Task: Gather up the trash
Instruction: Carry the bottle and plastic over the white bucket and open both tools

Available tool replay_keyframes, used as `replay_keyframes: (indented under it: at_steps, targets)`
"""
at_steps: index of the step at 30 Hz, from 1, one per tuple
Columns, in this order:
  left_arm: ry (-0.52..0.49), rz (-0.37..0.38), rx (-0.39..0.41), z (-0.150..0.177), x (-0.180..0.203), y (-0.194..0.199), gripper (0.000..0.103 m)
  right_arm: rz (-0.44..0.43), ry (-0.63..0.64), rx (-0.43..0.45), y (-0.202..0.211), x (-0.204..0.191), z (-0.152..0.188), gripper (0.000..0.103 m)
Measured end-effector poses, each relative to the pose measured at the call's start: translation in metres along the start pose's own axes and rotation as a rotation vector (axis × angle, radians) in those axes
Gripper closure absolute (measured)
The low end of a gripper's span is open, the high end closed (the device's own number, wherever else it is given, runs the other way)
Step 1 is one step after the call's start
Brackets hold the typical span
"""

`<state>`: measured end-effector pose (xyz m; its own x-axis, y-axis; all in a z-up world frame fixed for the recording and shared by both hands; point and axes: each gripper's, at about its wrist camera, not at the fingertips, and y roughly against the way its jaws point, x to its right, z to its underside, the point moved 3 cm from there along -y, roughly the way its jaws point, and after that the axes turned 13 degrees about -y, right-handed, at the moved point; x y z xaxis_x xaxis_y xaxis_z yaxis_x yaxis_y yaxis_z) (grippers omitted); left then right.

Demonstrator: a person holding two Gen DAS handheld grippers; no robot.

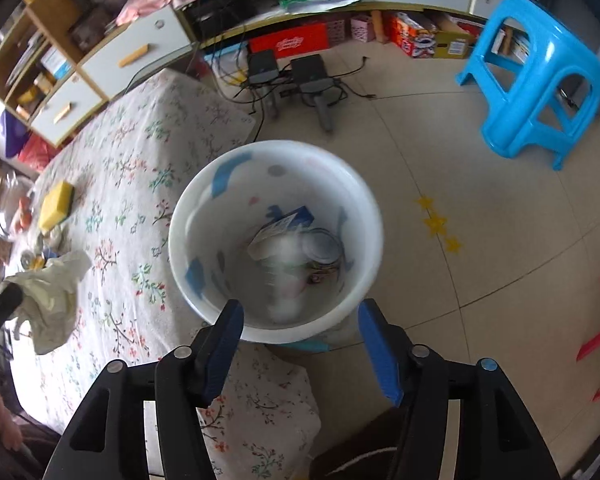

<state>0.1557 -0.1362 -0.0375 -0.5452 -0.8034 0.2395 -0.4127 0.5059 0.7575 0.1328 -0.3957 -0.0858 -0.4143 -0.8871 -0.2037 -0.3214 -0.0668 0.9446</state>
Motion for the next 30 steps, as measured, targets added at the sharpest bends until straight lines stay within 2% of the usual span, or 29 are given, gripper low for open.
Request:
replay_keyframes:
  at_steps: [12,18,20,21,22,24,27,30]
  targets:
    - [-0.083,0.041,-0.022,-0.035,0.05,-0.055,0.095,0.013,-0.033,0.027,0.014,0.034,0.002,0.037]
    - [-0.128,0.053,-0.012,-0.045,0.064,-0.069,0.095,0.012,-0.047,0.038,0.021,0.047,0.003,0.037]
    - [-0.137,0.045,-0.014,-0.047,0.065,-0.072,0.077,0.008,-0.051,0.042,0.022,0.049,0.002,0.035]
    - [-0.133,0.032,-0.022,-0.047,0.065,-0.072,0.051,0.005,-0.055,0.046,0.024,0.05,0.002,0.034]
    - [-0.125,0.013,-0.021,-0.048,0.064,-0.071,0.031,0.002,-0.058,0.049,0.025,0.05,0.002,0.033]
    - [-0.127,-0.022,-0.007,-0.046,0.062,-0.064,0.027,-0.003,-0.059,0.055,0.028,0.05,0.001,0.033]
    - [-0.132,-0.05,-0.029,-0.043,0.057,-0.058,0.025,-0.01,-0.056,0.062,0.03,0.048,0.001,0.032]
    - [-0.137,-0.092,-0.042,-0.038,0.051,-0.049,0.019,-0.012,-0.046,0.069,0.032,0.042,0.002,0.031]
